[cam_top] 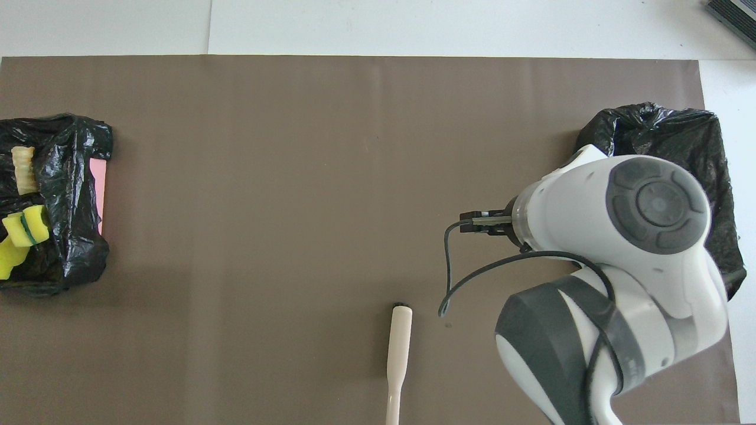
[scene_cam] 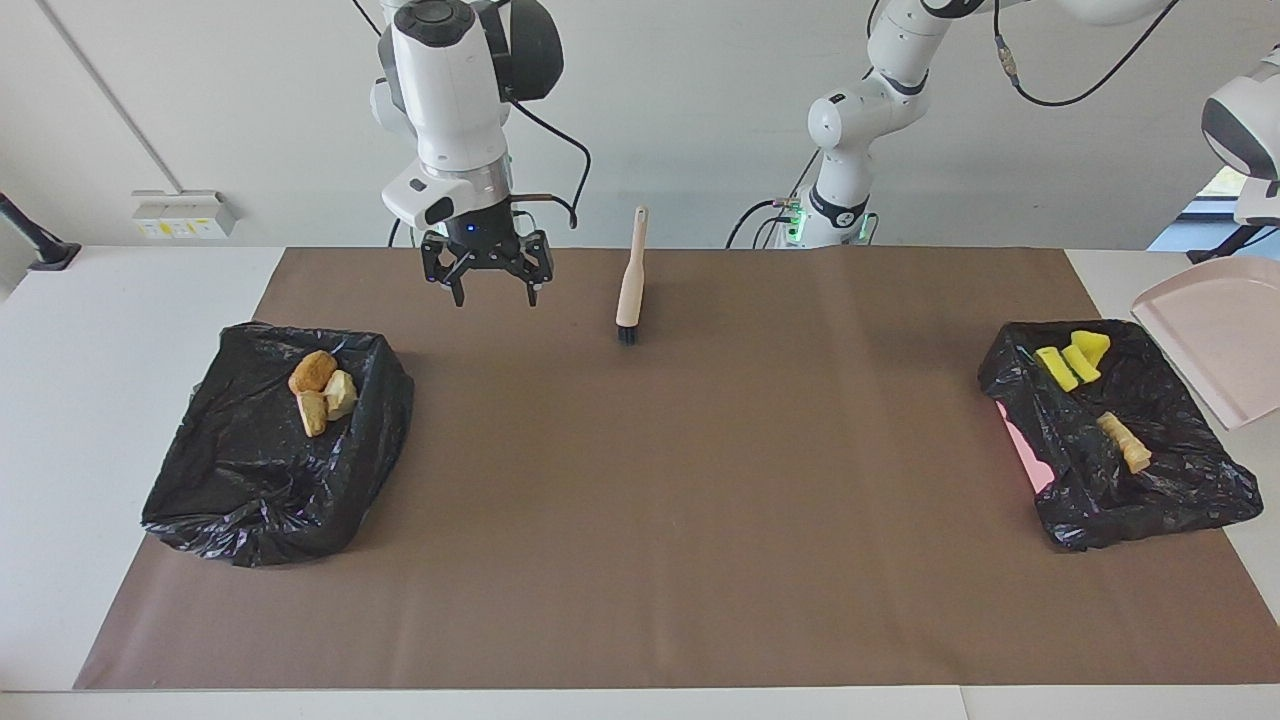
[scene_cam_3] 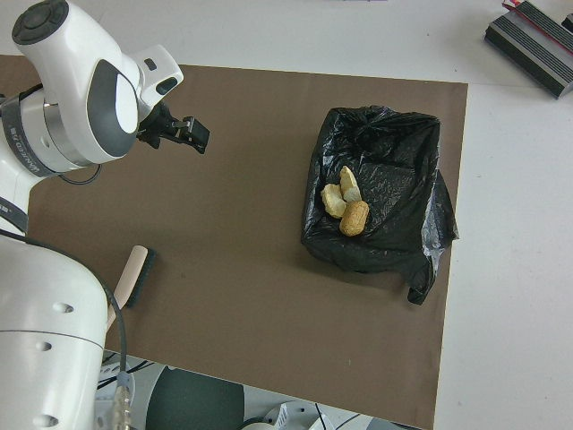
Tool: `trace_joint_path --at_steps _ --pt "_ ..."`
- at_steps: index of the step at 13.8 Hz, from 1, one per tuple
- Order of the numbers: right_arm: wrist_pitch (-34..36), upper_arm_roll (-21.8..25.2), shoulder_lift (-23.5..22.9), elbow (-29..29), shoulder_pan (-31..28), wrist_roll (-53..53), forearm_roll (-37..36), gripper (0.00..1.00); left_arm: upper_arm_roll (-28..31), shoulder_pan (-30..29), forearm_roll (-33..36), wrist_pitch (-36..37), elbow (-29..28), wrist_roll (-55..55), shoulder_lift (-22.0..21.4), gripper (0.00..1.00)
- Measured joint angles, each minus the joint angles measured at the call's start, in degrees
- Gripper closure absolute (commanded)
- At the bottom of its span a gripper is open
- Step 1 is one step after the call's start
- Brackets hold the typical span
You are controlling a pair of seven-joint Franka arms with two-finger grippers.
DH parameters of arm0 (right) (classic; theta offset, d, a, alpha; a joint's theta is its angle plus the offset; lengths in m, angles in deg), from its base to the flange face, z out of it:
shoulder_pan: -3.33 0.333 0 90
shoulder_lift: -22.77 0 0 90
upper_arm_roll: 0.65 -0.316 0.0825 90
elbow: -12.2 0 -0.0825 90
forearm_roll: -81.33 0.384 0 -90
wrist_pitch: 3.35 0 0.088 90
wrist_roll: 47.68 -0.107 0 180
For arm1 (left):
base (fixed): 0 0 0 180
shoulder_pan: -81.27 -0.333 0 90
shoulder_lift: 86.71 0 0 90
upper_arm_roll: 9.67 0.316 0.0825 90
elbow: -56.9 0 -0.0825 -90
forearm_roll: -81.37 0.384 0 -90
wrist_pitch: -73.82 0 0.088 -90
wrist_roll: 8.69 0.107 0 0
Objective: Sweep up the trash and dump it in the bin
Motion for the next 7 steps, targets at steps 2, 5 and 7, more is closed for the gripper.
trace_joint_path --at_steps 2,5,7 --pt "2.44 0.22 0.05 -2.66 -0.77 0.12 -0.15 0.0 -0.12 0.01 -1.2 0.09 0.0 -0.74 -1.86 1.0" --pt "6.13 0.86 0.11 -6.05 -1.62 0.12 -1.16 0.0 -0.21 0.54 -6.31 0.52 -0.01 -1.42 -3.71 1.0" --pt "9.29 1.6 0.18 -8.25 -2.65 1.71 -1.53 0.0 -0.41 1.06 -11.81 1.0 -0.02 -3.56 -4.12 1.0"
